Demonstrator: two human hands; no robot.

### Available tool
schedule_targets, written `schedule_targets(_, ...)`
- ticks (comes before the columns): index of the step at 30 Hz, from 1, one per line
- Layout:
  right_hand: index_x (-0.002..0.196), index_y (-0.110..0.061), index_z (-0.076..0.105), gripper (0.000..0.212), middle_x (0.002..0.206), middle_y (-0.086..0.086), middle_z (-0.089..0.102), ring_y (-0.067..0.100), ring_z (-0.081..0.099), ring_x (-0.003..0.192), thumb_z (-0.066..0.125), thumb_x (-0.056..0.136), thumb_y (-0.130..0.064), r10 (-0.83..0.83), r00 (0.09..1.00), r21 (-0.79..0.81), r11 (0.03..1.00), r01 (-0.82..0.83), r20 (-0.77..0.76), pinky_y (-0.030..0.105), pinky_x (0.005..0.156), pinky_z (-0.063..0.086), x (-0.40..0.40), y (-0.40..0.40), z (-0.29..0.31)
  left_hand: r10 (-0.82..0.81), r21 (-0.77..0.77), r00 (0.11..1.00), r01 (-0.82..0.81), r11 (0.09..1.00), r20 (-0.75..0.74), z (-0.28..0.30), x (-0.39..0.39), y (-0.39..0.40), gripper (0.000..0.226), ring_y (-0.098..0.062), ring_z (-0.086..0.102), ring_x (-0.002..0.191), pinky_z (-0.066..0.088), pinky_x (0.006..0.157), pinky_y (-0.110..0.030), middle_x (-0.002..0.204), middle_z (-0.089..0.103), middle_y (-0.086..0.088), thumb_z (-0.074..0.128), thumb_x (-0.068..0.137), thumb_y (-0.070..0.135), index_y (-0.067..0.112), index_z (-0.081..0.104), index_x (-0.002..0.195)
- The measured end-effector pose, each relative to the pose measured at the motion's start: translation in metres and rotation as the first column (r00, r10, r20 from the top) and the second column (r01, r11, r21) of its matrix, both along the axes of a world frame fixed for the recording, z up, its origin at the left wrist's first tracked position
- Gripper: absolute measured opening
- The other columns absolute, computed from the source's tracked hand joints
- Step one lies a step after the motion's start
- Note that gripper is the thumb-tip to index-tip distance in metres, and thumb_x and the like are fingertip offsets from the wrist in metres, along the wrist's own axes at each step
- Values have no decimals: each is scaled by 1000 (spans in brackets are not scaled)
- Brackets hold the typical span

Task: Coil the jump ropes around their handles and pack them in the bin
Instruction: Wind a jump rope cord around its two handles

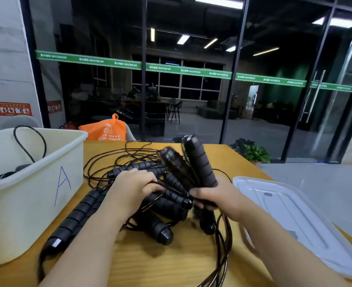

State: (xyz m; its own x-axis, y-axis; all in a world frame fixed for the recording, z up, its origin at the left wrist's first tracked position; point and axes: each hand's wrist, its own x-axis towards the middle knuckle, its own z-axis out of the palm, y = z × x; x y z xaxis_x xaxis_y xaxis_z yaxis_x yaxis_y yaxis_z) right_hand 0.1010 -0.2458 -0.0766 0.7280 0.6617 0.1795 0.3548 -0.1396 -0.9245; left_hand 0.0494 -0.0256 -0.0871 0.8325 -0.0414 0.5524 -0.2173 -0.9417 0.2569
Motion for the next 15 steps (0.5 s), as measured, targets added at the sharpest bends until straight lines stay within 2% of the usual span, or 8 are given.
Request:
schedule_targets(2, 69, -22, 56, 17, 61, -6, 56, 8, 50, 56, 72, 69, -27, -59, 977, -179, 979, 97, 206, 22, 56, 42, 3, -3, 1, 5, 6, 1000, -5, 1000, -10, 1, -2, 1, 13, -13, 47, 82, 34, 77, -32, 77, 55, 15, 61, 88, 34, 28, 63, 77)
schedule_targets(4, 73, -25, 58, 13, 67, -11, 59, 4, 54, 63, 70, 69, -23, -29, 927, -269, 953, 139, 375, 25, 63, 46, 3, -9, 4, 10, 0, 1000, -10, 1000, 2, 1, -3, 0, 16, -15, 48, 80, 32, 75, -32, 73, 51, 15, 62, 87, 28, 27, 59, 72)
schedule_targets(5, 80, -27, 60, 16, 74, -12, 60, 2, 56, 69, 69, 67, -24, 8, 885, -317, 935, 158, 465, 25, 66, 47, 4, -13, 5, 0, -13, 999, 0, 1000, 47, 1, -2, 1, 12, -16, 49, 78, 33, 74, -32, 72, 52, 15, 65, 84, 30, 25, 64, 73)
schedule_targets(8, 103, -37, 56, 39, 94, -18, 58, 3, 54, 88, 70, 67, -30, 137, 670, -429, 854, 293, 730, 25, 75, 46, 6, -25, 4, -50, -89, 994, 58, 994, 94, 2, -1, 2, 34, -7, 46, 71, 34, 69, -32, 67, 55, 18, 59, 70, 59, 26, 68, 72)
schedule_targets(11, 109, -37, 49, 47, 99, -17, 58, 10, 56, 88, 72, 68, -39, 188, 427, -380, 820, 428, 885, 27, 67, 47, 5, -32, 1, -92, -75, 985, 104, 992, 145, 6, -1, -4, 46, 0, 43, 71, 29, 68, -28, 67, 52, 19, 44, 70, 70, 29, 64, 74)
schedule_targets(13, 106, -32, 49, 53, 94, -13, 60, 14, 59, 79, 77, 62, -41, 187, 275, -305, 816, 492, 943, 24, 57, 44, 3, -32, 0, -95, -53, 968, 110, 993, 231, 11, -4, -11, 41, -1, 43, 70, 31, 71, -28, 67, 49, 21, 46, 76, 64, 28, 64, 77)
schedule_targets(15, 99, -25, 54, 55, 84, -8, 61, 16, 58, 68, 83, 54, -40, 169, 143, -221, 801, 557, 975, 20, 51, 32, 2, -29, 0, -105, -19, 935, 118, 993, 339, 16, -8, -24, 34, -4, 39, 68, 33, 71, -29, 65, 40, 24, 50, 80, 55, 24, 65, 80)
